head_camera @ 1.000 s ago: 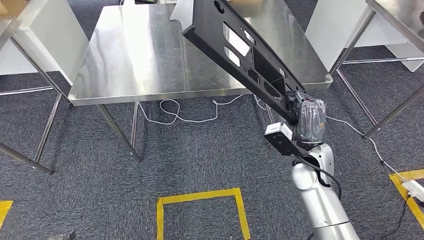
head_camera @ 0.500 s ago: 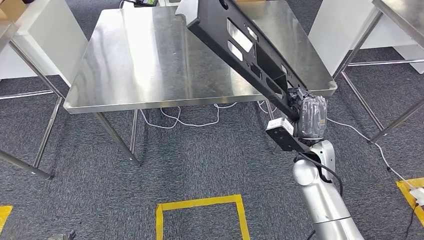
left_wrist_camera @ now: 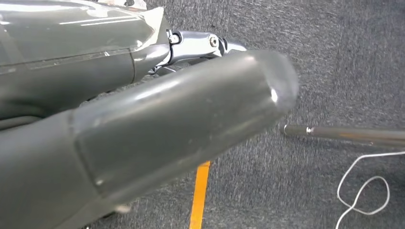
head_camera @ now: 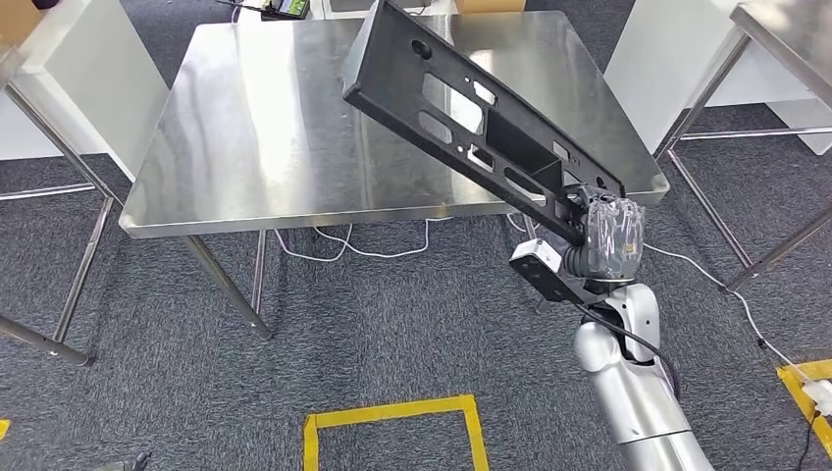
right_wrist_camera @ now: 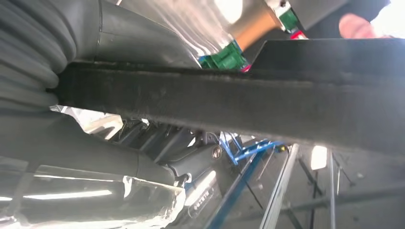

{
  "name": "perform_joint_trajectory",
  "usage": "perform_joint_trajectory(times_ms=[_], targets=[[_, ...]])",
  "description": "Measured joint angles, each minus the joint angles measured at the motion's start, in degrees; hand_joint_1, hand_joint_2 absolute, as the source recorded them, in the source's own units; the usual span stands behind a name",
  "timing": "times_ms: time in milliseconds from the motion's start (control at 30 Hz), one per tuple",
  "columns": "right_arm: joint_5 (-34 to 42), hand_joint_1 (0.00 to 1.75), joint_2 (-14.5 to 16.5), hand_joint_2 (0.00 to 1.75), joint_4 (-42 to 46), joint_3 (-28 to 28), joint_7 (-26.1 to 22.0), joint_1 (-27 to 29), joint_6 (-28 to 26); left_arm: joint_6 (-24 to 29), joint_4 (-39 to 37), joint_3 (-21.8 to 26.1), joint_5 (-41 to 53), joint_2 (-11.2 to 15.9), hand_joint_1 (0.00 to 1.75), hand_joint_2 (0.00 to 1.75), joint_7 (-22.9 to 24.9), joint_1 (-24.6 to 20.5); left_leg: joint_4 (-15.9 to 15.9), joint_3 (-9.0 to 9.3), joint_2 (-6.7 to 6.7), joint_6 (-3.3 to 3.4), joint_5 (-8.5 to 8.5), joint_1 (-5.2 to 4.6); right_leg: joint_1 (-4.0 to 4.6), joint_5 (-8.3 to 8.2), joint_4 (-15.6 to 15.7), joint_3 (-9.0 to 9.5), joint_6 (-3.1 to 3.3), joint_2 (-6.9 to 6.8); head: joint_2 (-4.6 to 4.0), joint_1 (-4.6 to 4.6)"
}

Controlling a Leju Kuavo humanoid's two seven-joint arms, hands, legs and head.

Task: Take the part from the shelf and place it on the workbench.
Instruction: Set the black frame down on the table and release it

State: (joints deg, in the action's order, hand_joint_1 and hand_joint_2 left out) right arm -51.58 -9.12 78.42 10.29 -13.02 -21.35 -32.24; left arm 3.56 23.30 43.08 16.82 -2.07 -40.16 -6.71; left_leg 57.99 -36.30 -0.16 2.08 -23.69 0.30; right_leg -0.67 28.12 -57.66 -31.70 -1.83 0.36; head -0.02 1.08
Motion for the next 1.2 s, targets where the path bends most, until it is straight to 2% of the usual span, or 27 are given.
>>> perform_joint_trajectory(times_ms=[67,133,167,200,233,300,333,367,400,433,500,533,600,667,700,733,767,800,833,867,900,1000,1033,1067,1100,1167,1200], targets=[[-0.2,1.71,-0.3,1.75,0.0,0.0,0.0,0.3,0.0,0.0,0.0,0.0,0.1,0.0,0.00,0.00,0.0,-0.1,-0.6,0.83,0.00,0.77,-0.13,0.11,0.03,1.67,-4.2,-2.15,-0.02,-0.07,0.00,-0.07],[-0.2,1.71,-0.6,1.75,0.0,-0.1,0.0,0.7,0.0,0.0,0.0,0.0,0.1,0.0,0.00,0.00,0.0,-0.1,-0.7,1.39,-0.02,1.37,-0.67,-0.02,-0.03,3.92,-12.2,-6.80,0.27,-0.07,0.00,-0.15],[-0.2,1.71,-0.7,1.75,0.0,-0.1,0.0,1.0,0.0,0.0,0.0,0.0,0.1,0.0,0.00,0.00,0.0,-0.1,-0.7,1.72,-0.07,1.52,-0.98,-0.07,-0.04,4.38,-15.2,-8.93,0.18,-0.07,0.00,-0.18],[-0.3,1.71,-0.7,1.75,0.0,-0.1,0.1,1.2,0.0,0.0,0.0,0.0,0.1,-0.1,0.00,0.00,0.0,0.0,-0.7,2.14,-0.16,1.57,-1.33,-0.12,-0.05,3.89,-16.3,-10.14,-0.15,-0.08,0.00,-0.19],[-0.6,1.71,-0.8,1.75,0.0,-0.1,0.3,1.4,0.0,0.0,0.0,0.0,0.1,-0.1,0.00,0.00,0.0,0.0,-0.7,2.62,-0.25,1.52,-1.70,-0.15,-0.05,2.46,-15.0,-10.17,-0.64,-0.08,0.00,-0.20],[-1.6,1.71,-0.9,1.75,-0.1,-0.3,0.9,1.5,0.0,0.2,0.0,0.0,0.4,-0.2,0.00,0.00,0.0,0.1,-0.7,3.69,-0.39,1.21,-2.55,-0.19,-0.07,-1.88,-7.5,-7.60,-1.54,-0.23,0.00,-0.24],[-2.2,1.71,-0.9,1.75,0.0,-0.4,1.2,1.5,0.0,0.4,0.0,0.0,0.6,-0.2,0.00,0.00,0.0,0.0,-0.5,4.10,-0.42,0.96,-3.05,-0.35,0.03,-3.55,-3.8,-6.08,-1.56,-0.31,0.00,-0.28],[-2.7,1.71,-1.0,1.75,0.0,-0.5,1.6,1.5,0.0,0.6,0.0,0.0,0.8,-0.2,0.00,0.00,0.0,0.0,-0.4,4.37,-0.44,0.68,-3.51,-0.50,0.08,-4.52,-1.2,-4.98,-1.27,-0.37,0.00,-0.29],[-3.2,1.71,-1.0,1.75,0.0,-0.7,1.9,1.6,0.0,0.7,0.0,0.0,1.0,-0.2,0.00,0.00,0.0,0.0,-0.3,4.51,-0.44,0.38,-3.90,-0.62,0.17,-4.80,0.0,-4.41,-0.75,-0.40,0.00,-0.27],[-3.7,1.71,-1.0,1.75,0.0,-1.0,2.1,1.7,0.0,0.8,0.0,0.0,1.1,-0.2,0.00,0.00,0.0,-0.1,-0.3,4.61,-0.40,0.09,-4.21,-0.67,0.25,-4.67,0.1,-4.22,-0.18,-0.34,0.00,-0.25],[-5.0,1.71,-1.0,1.75,0.0,-1.5,2.6,1.8,-0.1,0.9,0.0,0.0,1.4,-0.3,0.00,0.00,0.0,-0.2,0.1,4.62,-0.31,-0.56,-4.83,-0.36,-0.16,-4.43,0.3,-3.83,0.79,-0.22,0.00,-0.20],[-5.9,1.71,-1.0,1.75,0.0,-1.8,2.8,1.7,-0.3,0.9,0.1,0.0,1.5,-0.3,0.00,0.00,0.0,-0.3,1.4,4.12,-0.25,-0.93,-5.49,-0.18,-0.35,-4.26,0.5,-3.48,1.26,-0.18,0.00,-0.12],[-8.3,1.71,-1.1,1.75,-0.1,-2.1,3.7,1.7,-1.0,0.9,0.1,0.0,1.8,-0.3,0.00,0.00,0.0,-0.4,7.3,1.06,-0.18,-1.73,-7.77,0.17,-0.48,-3.74,0.6,-2.67,2.09,-0.14,0.00,0.02],[-10.6,1.71,-1.1,1.75,-0.5,-2.4,4.8,1.7,-1.9,0.9,0.0,0.1,2.1,-0.3,0.00,0.00,0.0,-0.3,14.4,-3.71,-0.13,-2.30,-9.57,0.49,-0.45,-3.12,0.6,-1.98,2.45,-0.10,0.00,0.07],[-11.8,1.71,-1.0,1.75,-0.8,-2.6,5.3,1.7,-2.3,0.9,0.0,0.2,2.2,-0.3,0.00,0.00,0.0,-0.3,16.0,-5.33,-0.10,-2.45,-9.16,0.63,-0.45,-2.78,0.6,-1.59,2.44,-0.04,0.00,0.09],[-12.7,1.71,-1.0,1.75,-1.2,-2.7,5.8,1.7,-2.6,0.9,0.0,0.2,2.3,-0.3,0.00,0.00,0.0,-0.4,15.4,-5.91,-0.07,-2.51,-7.63,0.75,-0.46,-2.41,0.6,-1.10,2.33,0.03,0.00,0.10],[-13.4,1.71,-1.0,1.75,-1.5,-2.9,6.3,1.7,-2.8,0.9,0.0,0.2,2.4,-0.3,0.00,0.00,0.0,-0.4,12.8,-5.42,-0.03,-2.47,-5.19,0.85,-0.48,-2.00,0.6,-0.53,2.19,0.07,0.00,0.08],[-13.9,1.71,-1.0,1.75,-1.9,-3.1,6.8,1.6,-2.9,0.9,0.0,0.3,2.4,-0.2,0.00,0.00,0.0,-0.4,8.8,-4.12,-0.01,-2.31,-2.41,0.90,-0.49,-1.55,0.6,0.05,1.98,0.10,0.00,0.09],[-14.2,1.71,-1.0,1.75,-2.4,-3.3,7.1,1.4,-2.9,0.8,0.0,0.3,2.4,-0.1,0.00,0.00,0.0,-0.5,5.0,-2.65,0.00,-2.07,-0.50,0.81,-0.30,-1.10,0.6,0.52,1.69,0.13,0.00,0.07],[-14.4,1.71,-1.0,1.75,-3.0,-3.6,7.5,0.9,-2.9,0.8,0.0,0.3,2.4,-0.1,0.00,0.00,0.0,-0.6,2.2,-1.53,-0.03,-1.74,0.60,0.68,-0.16,-0.72,0.6,0.80,1.37,0.16,0.00,0.03],[-14.5,1.71,-1.0,1.75,-3.7,-3.9,7.8,0.4,-2.9,0.8,0.0,0.3,2.4,0.0,0.00,0.00,0.0,-0.7,0.7,-0.90,-0.06,-1.35,0.83,0.49,-0.02,-0.42,0.6,0.92,1.03,0.19,0.00,0.02],[-14.6,1.71,-1.2,1.75,-6.1,-5.0,8.6,-1.3,-2.7,0.7,0.0,0.3,2.6,0.0,0.00,0.00,0.0,-1.1,0.1,-0.30,-0.12,-0.03,0.28,0.06,0.01,0.13,0.7,1.03,0.11,0.14,0.00,0.00],[-14.6,1.71,-1.3,1.75,-7.0,-5.4,8.9,-1.8,-2.6,0.6,0.0,0.3,2.8,0.1,0.00,0.00,0.0,-1.2,-0.3,0.10,-0.13,0.45,0.22,0.08,-0.02,0.60,-0.3,0.65,-0.03,0.06,0.00,-0.05],[-14.6,1.71,-1.4,1.75,-8.1,-5.9,9.1,-2.3,-2.6,0.5,0.0,0.3,3.0,0.1,0.00,0.00,0.0,-1.4,-0.6,0.53,-0.14,0.89,0.17,0.16,0.00,1.41,-2.4,-0.42,-0.02,-0.01,0.00,-0.11],[-14.6,1.71,-1.6,1.75,-9.3,-6.5,9.3,-2.7,-2.5,0.4,0.0,0.3,3.2,0.1,0.00,0.00,0.0,-1.4,-0.7,0.89,-0.15,1.28,0.00,0.18,-0.07,2.54,-5.8,-2.36,0.13,-0.07,0.00,-0.16],[-14.6,1.71,-1.9,1.75,-11.8,-7.8,9.6,-3.2,-2.4,0.3,0.0,0.3,3.5,0.1,0.00,0.00,0.0,-1.5,-0.7,1.41,-0.25,1.77,-0.56,0.12,-0.06,4.61,-13.6,-7.30,0.26,-0.07,0.00,-0.23],[-14.6,1.71,-2.0,1.75,-13.0,-8.4,9.8,-3.2,-2.3,0.3,-0.1,0.3,3.6,0.1,0.00,0.00,0.0,-1.6,-0.7,1.74,-0.33,1.85,-0.88,0.10,-0.08,4.71,-15.9,-9.14,0.03,-0.07,0.00,-0.24]])
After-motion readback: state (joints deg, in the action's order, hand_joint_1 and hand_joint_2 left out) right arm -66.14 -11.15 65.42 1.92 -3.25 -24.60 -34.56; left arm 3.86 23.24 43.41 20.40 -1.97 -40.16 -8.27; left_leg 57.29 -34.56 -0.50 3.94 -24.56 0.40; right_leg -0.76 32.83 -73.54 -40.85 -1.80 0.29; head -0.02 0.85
